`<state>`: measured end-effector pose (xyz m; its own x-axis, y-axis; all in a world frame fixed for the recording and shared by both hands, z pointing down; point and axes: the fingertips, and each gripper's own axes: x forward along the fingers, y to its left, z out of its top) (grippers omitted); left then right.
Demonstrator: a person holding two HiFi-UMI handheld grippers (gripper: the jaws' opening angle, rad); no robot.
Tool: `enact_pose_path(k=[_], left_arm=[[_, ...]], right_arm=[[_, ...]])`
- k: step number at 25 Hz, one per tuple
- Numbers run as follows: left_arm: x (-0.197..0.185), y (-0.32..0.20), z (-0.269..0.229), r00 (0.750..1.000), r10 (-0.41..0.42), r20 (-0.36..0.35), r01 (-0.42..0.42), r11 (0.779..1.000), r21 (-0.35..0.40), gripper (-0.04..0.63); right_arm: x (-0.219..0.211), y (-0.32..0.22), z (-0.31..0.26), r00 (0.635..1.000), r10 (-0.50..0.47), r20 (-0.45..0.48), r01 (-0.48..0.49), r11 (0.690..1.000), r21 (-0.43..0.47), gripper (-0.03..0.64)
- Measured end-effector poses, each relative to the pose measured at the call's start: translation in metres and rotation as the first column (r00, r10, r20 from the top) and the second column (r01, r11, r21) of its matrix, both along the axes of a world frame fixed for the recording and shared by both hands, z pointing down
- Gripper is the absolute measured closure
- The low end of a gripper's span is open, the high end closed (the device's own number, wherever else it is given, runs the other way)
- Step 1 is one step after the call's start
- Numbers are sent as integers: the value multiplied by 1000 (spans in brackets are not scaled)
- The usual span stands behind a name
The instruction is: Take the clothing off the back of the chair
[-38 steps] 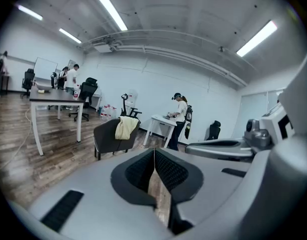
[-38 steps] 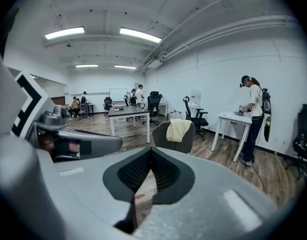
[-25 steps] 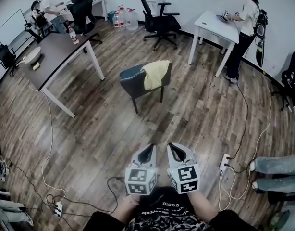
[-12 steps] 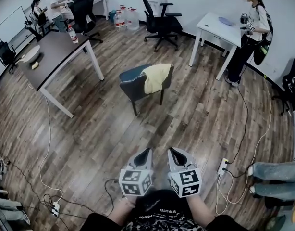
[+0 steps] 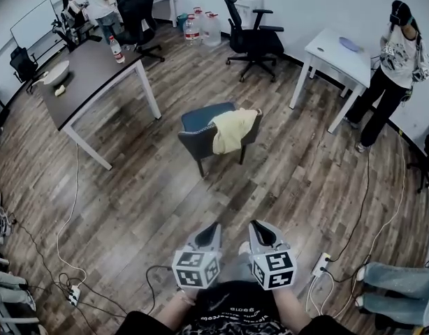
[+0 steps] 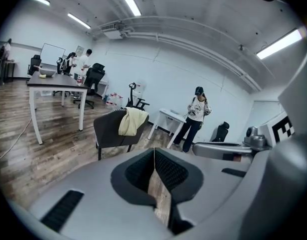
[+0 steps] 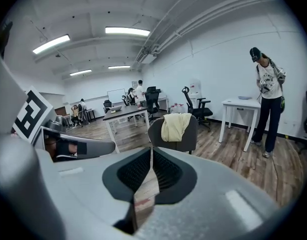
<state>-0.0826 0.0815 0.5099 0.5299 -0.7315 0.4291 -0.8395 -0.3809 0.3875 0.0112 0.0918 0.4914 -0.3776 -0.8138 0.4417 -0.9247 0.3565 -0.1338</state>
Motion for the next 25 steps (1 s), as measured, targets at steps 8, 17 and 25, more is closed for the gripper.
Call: enact_pose_path(k=[8,17,25], left_arm=[[46,-56,11,999,-47,-1,47,999,-19,581],[82,-85,10,992,-123,6,123,992,-23,581],[98,-92,12,989,-141,35,142,990,-27,581]], right_arm=[[33,-53,11,993,-114,2,114,993,-21,609],[60,-88,6,975,-223,13,223,975,-1,609],[67,-93,13,963,-263,50,265,964,-22,609]])
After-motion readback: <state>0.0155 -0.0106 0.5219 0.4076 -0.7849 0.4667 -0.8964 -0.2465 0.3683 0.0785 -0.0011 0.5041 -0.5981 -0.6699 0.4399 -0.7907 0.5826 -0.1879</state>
